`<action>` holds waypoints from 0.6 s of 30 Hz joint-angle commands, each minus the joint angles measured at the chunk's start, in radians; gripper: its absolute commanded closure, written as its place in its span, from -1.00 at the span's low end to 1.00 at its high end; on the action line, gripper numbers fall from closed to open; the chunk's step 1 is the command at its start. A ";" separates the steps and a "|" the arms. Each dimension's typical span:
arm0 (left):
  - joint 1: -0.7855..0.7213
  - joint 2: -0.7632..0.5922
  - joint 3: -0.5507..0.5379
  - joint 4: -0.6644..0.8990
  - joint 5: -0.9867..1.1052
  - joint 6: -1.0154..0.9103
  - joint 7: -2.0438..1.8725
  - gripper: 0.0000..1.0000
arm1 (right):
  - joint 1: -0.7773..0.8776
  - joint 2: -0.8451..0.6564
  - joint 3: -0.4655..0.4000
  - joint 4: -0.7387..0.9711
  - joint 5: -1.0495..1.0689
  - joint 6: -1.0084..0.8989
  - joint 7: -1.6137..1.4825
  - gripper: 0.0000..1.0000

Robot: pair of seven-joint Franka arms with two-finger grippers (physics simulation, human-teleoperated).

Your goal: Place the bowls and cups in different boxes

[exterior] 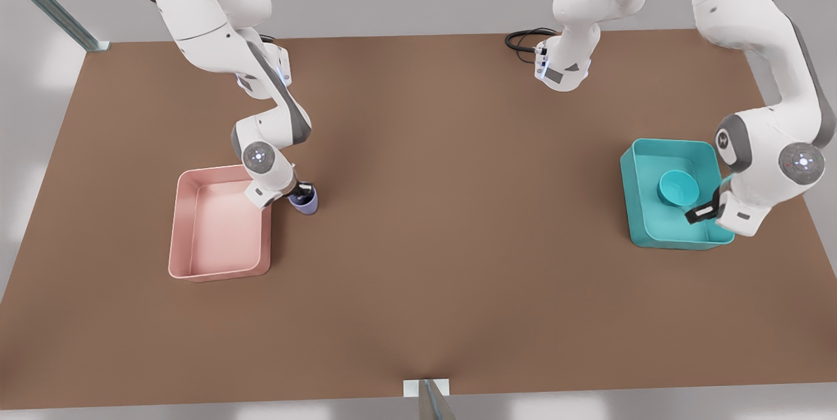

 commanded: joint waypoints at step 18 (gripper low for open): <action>-0.080 -0.018 -0.220 0.219 -0.093 -0.494 -0.007 -1.00 | -0.401 0.025 -0.015 0.439 0.082 -0.454 -0.614 0.57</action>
